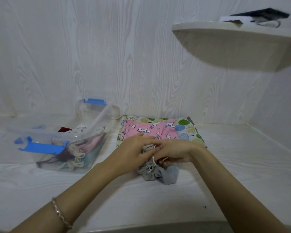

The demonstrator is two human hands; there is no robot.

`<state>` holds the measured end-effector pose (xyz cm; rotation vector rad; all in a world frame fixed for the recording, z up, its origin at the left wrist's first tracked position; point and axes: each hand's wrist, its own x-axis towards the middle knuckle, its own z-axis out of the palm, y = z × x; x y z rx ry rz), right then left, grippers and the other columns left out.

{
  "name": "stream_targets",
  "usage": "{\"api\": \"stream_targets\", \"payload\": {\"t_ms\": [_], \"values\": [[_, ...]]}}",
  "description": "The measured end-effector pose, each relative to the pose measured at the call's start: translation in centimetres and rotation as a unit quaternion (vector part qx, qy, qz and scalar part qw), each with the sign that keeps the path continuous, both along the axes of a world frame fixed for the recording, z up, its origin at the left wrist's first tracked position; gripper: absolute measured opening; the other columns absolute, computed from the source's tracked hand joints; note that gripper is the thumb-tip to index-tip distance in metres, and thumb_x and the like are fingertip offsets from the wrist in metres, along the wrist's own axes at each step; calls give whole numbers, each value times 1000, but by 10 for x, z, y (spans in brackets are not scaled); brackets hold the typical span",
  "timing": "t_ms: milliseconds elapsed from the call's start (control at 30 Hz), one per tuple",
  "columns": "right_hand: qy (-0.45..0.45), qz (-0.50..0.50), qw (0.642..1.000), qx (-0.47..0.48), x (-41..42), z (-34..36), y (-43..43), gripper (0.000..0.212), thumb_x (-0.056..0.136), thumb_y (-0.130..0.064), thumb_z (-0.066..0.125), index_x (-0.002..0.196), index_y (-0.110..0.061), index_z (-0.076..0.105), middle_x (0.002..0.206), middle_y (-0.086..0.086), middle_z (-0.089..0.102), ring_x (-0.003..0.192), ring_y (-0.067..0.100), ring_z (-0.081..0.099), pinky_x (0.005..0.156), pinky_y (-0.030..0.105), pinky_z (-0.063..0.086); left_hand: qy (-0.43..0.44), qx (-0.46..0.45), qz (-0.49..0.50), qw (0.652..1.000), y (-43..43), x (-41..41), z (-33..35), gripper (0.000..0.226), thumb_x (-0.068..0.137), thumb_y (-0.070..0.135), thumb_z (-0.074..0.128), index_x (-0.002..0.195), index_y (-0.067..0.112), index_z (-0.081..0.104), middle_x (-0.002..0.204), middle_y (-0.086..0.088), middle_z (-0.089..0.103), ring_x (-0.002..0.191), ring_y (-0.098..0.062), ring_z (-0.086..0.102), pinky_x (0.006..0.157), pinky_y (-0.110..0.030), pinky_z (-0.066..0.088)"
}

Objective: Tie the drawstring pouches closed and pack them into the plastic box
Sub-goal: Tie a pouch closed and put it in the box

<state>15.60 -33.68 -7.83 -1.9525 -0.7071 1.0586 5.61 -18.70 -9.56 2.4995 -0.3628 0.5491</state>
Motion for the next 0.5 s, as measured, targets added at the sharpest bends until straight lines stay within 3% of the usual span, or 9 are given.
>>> {"api": "stream_targets", "payload": {"t_ms": [100,167,233,267,333,400,500], "values": [[6,7,1000,11,1,-3,1,17,86,3,61,76,-11,62,64,1,55,59,9,52,56,21,40,-2,-26,2,1000,0,2,-5,29,93,28,59,121,32,65,124,17,64,137,-16,37,107,-13,20],[12,18,1000,19,1,-2,0,20,86,4,60,73,-11,62,63,1,56,60,9,52,58,21,40,-10,-39,7,999,-1,1,-5,29,92,25,61,119,31,67,121,16,66,132,-8,36,106,-11,21],[12,24,1000,15,2,-1,-1,20,87,4,60,73,-10,65,63,1,59,59,9,53,58,20,42,-19,-42,5,999,-3,-1,-4,27,91,22,63,116,27,69,114,13,69,118,7,41,104,-2,21],[7,25,1000,10,2,-1,-1,18,87,4,61,75,-8,67,64,2,60,59,8,54,58,19,43,-24,-44,-2,999,-2,-1,-4,24,89,22,65,113,25,71,108,12,71,107,11,49,102,-4,28],[-2,24,1000,5,3,-2,-2,13,87,1,63,79,-5,71,69,6,60,60,7,55,57,17,44,-21,-67,-5,998,0,1,-6,16,85,23,69,101,24,72,93,13,70,86,2,62,87,-17,48],[-11,22,1000,7,2,-3,-2,11,87,-2,64,81,-4,73,72,8,61,60,8,55,57,17,44,10,-119,7,993,3,3,-7,10,84,21,72,92,25,72,81,10,68,73,-4,62,74,-22,52],[-47,22,999,12,0,-3,-2,11,86,-4,66,80,-5,75,72,10,63,60,9,57,59,19,45,70,-197,3,978,4,5,-10,9,83,14,73,88,22,70,66,10,63,61,-5,59,66,-26,52]]}}
